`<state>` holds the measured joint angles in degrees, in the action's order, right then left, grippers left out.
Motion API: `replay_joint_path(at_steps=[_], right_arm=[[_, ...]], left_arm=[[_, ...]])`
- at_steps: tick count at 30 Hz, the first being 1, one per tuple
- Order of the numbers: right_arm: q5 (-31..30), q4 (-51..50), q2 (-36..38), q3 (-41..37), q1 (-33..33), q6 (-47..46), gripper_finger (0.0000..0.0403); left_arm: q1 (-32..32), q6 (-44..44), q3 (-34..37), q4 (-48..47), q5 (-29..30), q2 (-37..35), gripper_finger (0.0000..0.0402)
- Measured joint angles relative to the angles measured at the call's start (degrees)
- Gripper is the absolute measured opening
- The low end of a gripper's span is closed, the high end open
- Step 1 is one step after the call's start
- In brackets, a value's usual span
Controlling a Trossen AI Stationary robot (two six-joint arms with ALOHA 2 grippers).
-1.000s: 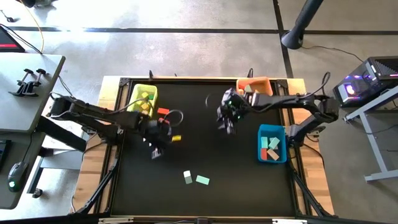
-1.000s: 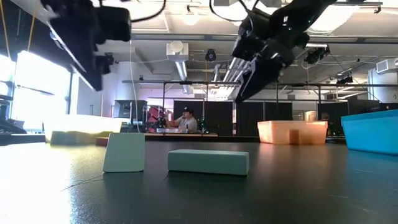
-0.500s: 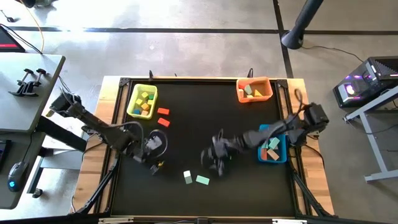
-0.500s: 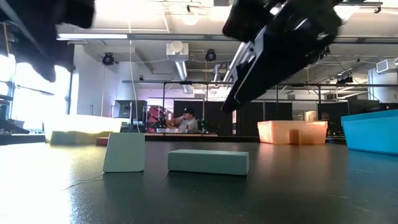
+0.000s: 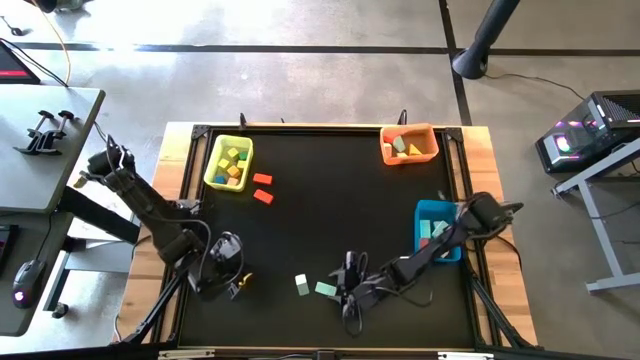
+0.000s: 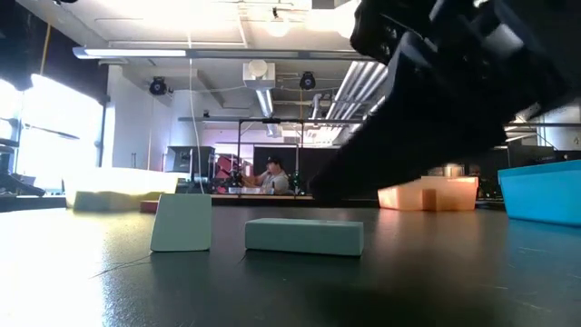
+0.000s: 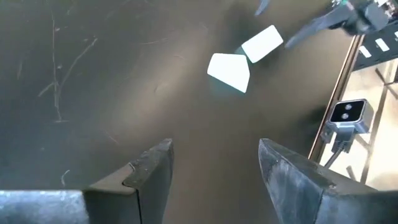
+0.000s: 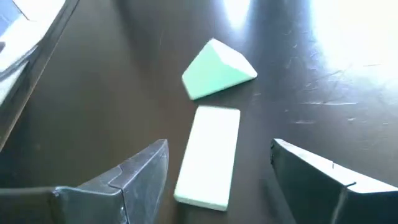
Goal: Sort blocks by size
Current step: Put the blue rectangle block into the blue bin
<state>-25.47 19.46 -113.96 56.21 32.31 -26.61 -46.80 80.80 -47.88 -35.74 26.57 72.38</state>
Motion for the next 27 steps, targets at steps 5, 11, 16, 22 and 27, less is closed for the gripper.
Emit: replay_joint_path(at_steps=[5,11,16,22,27], right_arm=[[-0.5,1.2,-3.6,0.0,0.1,-2.7,0.0275],[-1.1,1.1,-5.1,0.2,0.1,0.1,0.0265],[-1.9,0.6,-5.3,0.2,-0.5,1.0,0.0221],[-1.0,-1.3,-5.5,1.9,-1.4,1.4,0.0161],[0.6,-12.7,-5.6,9.0,-2.8,-0.3,0.0128]], left_arm=[[-0.8,1.6,0.0,0.0,0.1,0.0,0.022],[-0.9,1.6,0.0,0.0,0.9,0.0,0.022],[-0.8,0.3,0.0,-0.5,3.5,0.0,0.022],[-0.8,0.1,0.0,-0.5,4.8,0.0,0.022],[-0.8,-1.6,0.0,-0.5,4.8,0.0,0.022]])
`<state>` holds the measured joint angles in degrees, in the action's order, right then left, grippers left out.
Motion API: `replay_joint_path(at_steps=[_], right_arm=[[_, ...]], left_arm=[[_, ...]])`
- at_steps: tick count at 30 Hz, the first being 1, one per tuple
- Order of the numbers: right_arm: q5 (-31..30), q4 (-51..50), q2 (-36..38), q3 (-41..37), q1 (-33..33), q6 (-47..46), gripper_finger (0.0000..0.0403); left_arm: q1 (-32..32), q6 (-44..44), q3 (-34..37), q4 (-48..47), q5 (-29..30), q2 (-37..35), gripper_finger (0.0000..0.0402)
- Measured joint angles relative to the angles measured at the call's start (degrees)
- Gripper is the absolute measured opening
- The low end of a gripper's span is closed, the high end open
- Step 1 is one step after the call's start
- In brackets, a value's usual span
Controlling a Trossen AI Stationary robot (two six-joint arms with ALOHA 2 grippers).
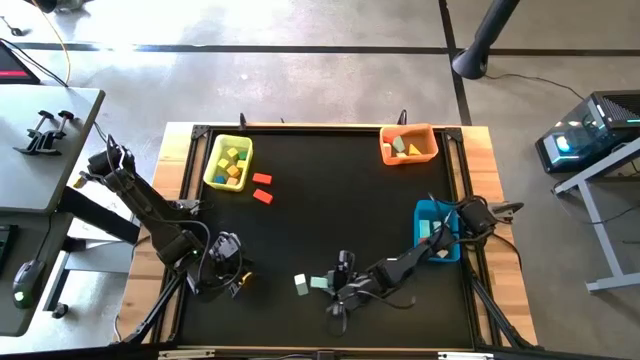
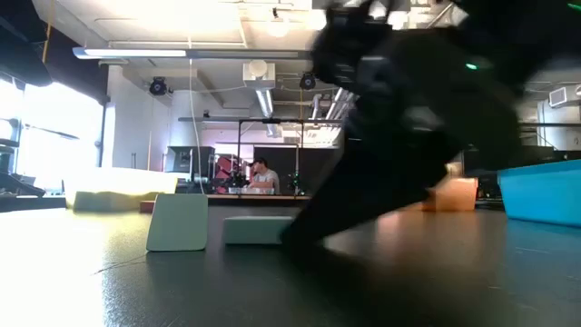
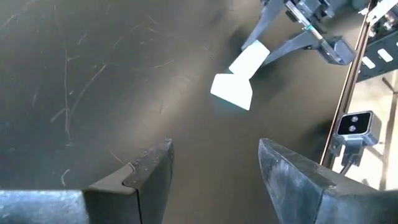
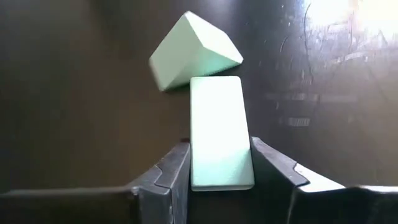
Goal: Sort blocks by size
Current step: Put the blue rectangle block into the blue bin
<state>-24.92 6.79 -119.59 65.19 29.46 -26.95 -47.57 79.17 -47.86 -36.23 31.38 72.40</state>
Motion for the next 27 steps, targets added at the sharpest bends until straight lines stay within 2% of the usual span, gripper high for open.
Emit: replay_joint_path(at_steps=[9,13,15,21,24,27], right_arm=[[0.2,-39.1,-0.1,22.3,-4.3,4.6,0.0128],[4.1,-53.3,3.1,27.4,-6.8,-0.3,0.0128],[6.7,-62.2,6.4,27.7,-7.5,-2.9,0.0128],[7.4,-91.1,18.0,27.2,-5.2,-13.7,0.0128],[9.3,-97.0,26.8,22.1,-3.3,-22.1,0.0128],[17.2,-96.6,37.7,13.5,-1.9,-32.6,0.0128]], left_arm=[[0.0,-3.5,0.0,0.0,-0.1,0.0,0.022],[0.0,-3.8,0.0,0.0,-0.1,0.0,0.022],[0.0,-3.5,0.0,0.1,-0.1,0.0,0.022],[-0.2,-3.4,0.0,-0.1,0.2,0.0,0.022],[-0.2,-3.4,0.0,-0.1,1.9,0.0,0.022],[-0.2,-3.5,0.0,-0.1,4.3,0.0,0.022]])
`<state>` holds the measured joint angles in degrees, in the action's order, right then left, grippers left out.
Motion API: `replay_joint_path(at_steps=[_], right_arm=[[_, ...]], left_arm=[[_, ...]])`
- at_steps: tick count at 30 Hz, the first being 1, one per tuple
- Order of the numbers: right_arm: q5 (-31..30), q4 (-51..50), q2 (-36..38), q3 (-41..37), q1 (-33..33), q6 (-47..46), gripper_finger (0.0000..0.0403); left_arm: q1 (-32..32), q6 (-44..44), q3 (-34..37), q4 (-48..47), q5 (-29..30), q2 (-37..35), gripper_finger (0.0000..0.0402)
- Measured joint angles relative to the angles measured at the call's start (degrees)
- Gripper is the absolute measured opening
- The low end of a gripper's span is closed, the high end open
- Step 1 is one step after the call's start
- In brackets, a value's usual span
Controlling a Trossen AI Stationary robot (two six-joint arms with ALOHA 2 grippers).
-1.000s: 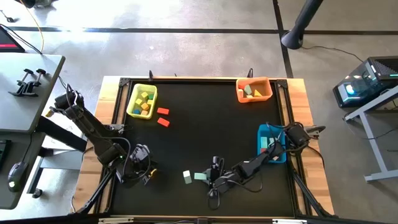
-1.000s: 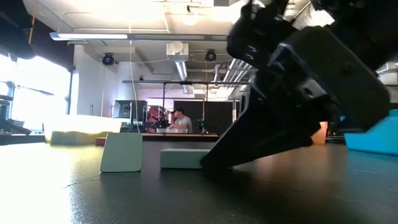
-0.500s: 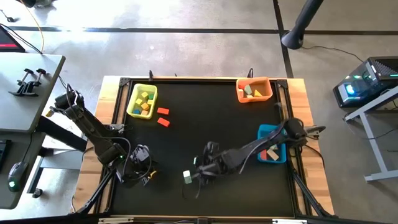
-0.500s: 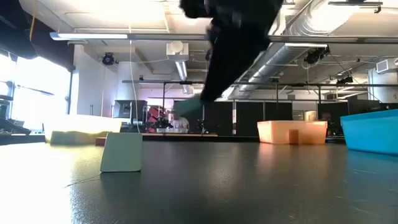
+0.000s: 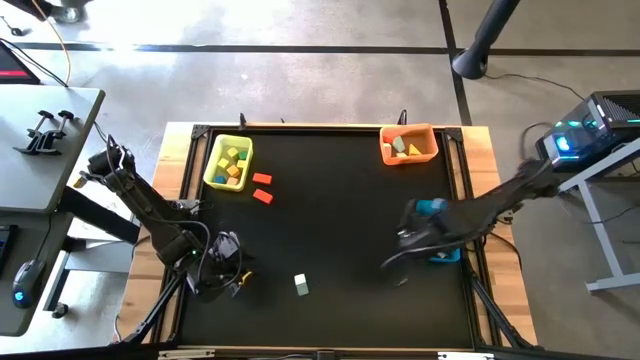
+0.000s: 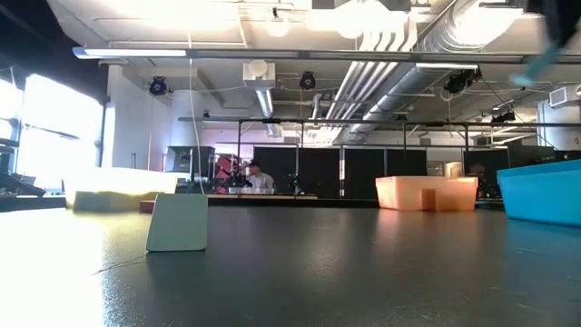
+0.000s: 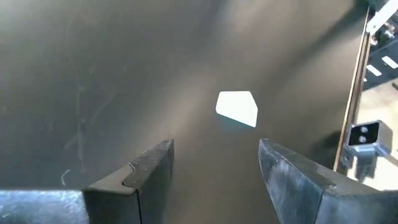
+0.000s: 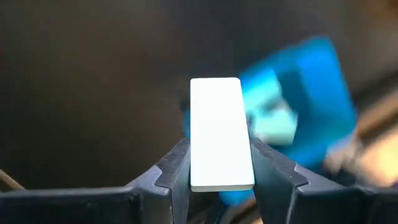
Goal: Sort blocks by size
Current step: Put the blue rectangle block into the blue bin, then put the blue triangle block into the orange bin
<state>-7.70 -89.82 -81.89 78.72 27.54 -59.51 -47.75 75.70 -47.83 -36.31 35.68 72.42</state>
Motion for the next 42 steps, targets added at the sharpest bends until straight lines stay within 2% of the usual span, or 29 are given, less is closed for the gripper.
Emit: replay_joint_path(at_steps=[2,7,12,16,22,27,30,34,37,40,42], right_arm=[[3.5,-0.5,6.1,-5.7,0.6,-9.2,0.0128],[1.9,2.3,16.7,-18.2,1.8,-31.7,0.0128],[1.5,6.4,19.9,-27.3,0.7,-39.7,0.0129],[1.5,9.8,20.0,-32.5,-0.9,-43.5,0.0155],[1.1,14.2,20.0,-36.6,-2.9,-43.6,0.0189],[-2.5,15.5,20.0,-35.1,-2.8,-43.2,0.0192],[-5.8,20.2,20.0,-33.0,-1.6,-41.4,0.0193],[-14.1,31.2,20.0,-31.0,1.1,-39.5,0.0194],[-22.4,43.1,19.0,-30.8,3.2,-35.3,0.0194],[-28.9,56.4,16.0,-30.8,4.8,-27.1,0.0194],[-30.5,65.4,13.1,-30.8,5.2,-21.8,0.0194]], left_arm=[[0.0,-1.2,0.0,0.1,1.2,0.0,0.022],[0.2,-3.9,0.0,0.1,2.6,0.0,0.022],[0.2,-4.4,0.0,0.1,2.8,0.0,0.022],[0.2,-4.4,0.0,0.1,2.8,0.0,0.022],[0.2,-4.0,0.0,0.1,2.8,0.0,0.022],[0.2,-4.0,0.0,0.1,2.7,0.0,0.022],[0.2,-4.0,0.0,0.1,2.7,0.0,0.022],[0.2,-4.0,0.0,0.2,2.7,0.0,0.022],[0.2,-5.8,0.0,0.6,2.7,0.0,0.022],[0.2,-13.4,0.0,3.4,2.7,1.1,0.022],[0.2,-21.6,0.0,7.0,2.5,2.6,0.022]])
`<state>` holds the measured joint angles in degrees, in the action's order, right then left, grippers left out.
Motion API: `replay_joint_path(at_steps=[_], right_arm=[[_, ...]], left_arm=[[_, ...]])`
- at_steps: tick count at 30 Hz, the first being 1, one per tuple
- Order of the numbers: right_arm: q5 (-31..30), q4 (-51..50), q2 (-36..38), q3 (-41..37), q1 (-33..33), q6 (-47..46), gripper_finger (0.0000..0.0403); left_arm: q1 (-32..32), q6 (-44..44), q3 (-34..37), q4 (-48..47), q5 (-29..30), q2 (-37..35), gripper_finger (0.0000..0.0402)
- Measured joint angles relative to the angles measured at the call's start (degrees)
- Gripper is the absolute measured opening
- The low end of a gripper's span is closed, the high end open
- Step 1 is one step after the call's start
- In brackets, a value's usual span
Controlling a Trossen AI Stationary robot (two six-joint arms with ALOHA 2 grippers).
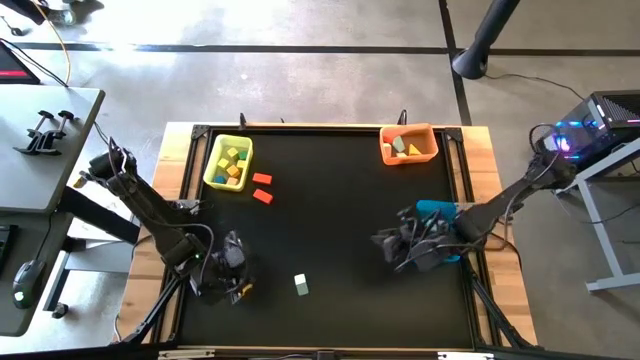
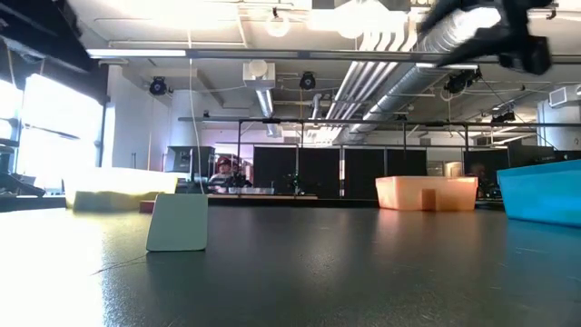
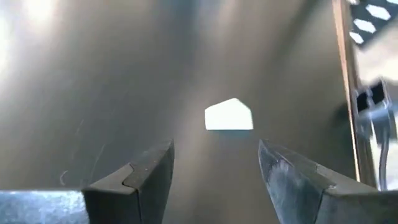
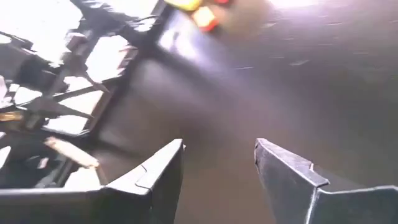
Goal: Sort blocks by size
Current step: Put the blue triangle block into the orange bin
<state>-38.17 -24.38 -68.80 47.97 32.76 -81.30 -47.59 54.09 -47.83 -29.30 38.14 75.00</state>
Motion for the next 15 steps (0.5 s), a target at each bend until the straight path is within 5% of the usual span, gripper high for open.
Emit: replay_joint_path(at_steps=[6,15], right_arm=[[-0.3,19.6,-11.5,0.0,-0.7,3.8,0.0195],[1.9,35.8,-20.2,0.0,-0.9,2.3,0.0195]], left_arm=[[2.4,-21.3,0.0,16.8,-4.1,9.0,0.022],[11.6,-9.7,0.0,31.9,-21.5,21.3,0.022]])
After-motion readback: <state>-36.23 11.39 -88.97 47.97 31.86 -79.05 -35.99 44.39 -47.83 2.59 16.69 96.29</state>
